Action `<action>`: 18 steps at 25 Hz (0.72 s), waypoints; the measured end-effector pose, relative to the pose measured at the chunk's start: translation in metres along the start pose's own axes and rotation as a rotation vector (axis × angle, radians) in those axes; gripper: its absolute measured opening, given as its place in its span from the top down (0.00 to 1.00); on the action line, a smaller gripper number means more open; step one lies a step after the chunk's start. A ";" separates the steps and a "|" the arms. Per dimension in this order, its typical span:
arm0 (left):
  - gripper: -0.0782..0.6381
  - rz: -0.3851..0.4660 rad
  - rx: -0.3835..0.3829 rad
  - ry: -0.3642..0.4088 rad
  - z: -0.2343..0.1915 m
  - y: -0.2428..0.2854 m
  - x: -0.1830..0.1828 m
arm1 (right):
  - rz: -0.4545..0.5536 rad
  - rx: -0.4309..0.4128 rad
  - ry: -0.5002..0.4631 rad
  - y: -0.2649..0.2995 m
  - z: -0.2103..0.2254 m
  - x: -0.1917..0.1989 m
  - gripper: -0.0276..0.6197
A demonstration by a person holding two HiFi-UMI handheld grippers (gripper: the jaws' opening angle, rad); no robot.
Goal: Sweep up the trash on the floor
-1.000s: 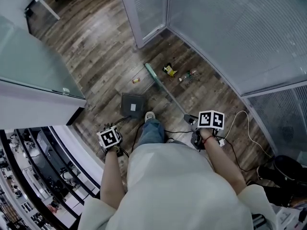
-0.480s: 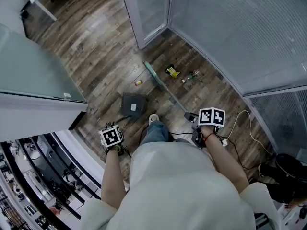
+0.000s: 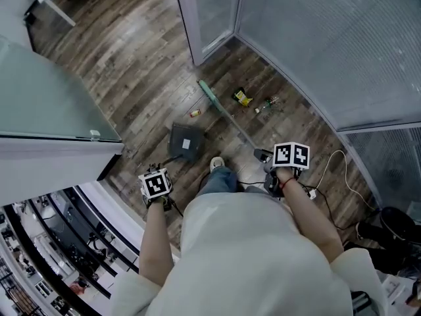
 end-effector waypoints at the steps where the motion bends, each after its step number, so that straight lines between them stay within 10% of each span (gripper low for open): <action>1: 0.76 -0.002 0.002 0.003 -0.002 0.003 -0.004 | -0.002 0.003 -0.003 0.005 -0.002 -0.004 0.79; 18: 0.76 -0.025 0.023 0.066 -0.020 0.032 -0.040 | -0.059 0.059 -0.073 0.066 -0.030 -0.040 0.79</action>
Point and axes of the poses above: the fingertips, and each gripper's own axes: y forward along the fingers, z to its right, x out of its underside, the point moved 5 cm from there along -y, backward along the fingers, and after that the axes turned 13 degrees about -y, right-handed, at the moved point
